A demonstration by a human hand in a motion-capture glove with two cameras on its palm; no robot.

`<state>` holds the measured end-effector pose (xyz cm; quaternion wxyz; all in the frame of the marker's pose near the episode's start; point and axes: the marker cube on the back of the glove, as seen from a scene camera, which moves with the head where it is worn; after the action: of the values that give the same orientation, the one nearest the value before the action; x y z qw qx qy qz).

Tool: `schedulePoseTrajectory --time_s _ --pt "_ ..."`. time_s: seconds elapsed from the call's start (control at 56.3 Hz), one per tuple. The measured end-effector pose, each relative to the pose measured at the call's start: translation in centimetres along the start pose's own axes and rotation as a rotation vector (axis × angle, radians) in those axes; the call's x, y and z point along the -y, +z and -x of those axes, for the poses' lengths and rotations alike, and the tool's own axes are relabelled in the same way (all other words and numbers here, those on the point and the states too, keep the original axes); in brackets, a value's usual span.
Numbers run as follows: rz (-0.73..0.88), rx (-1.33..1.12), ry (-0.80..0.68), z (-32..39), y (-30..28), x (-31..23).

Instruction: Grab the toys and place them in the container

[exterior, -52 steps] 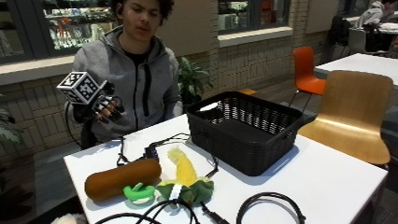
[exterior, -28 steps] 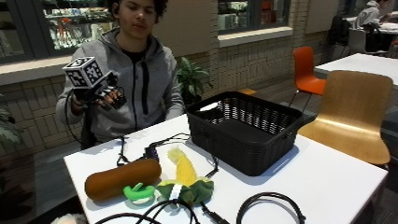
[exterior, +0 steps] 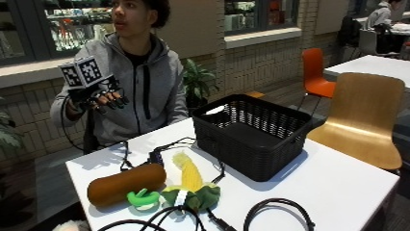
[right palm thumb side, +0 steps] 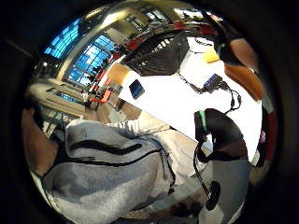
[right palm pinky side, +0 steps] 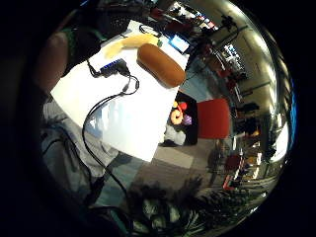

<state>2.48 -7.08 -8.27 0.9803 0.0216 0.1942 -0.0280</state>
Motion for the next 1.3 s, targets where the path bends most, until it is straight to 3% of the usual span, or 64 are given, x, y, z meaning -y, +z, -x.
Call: schedulePoseTrajectory --time_s 0.089,0.498,0.835,0.995,1.191,1.297 --pt "0.014 0.010 0.022 -1.0 1.2 -0.1" --pt "0.126 0.055 0.135 -10.1 6.7 9.2" --pt "0.307 -0.055 0.305 -15.2 11.2 14.8" --pt "0.363 -0.043 0.306 -16.5 13.1 16.2" --pt "0.342 -0.058 0.334 -17.8 13.9 17.1" --pt "0.254 -0.086 0.341 -17.5 14.9 17.1"
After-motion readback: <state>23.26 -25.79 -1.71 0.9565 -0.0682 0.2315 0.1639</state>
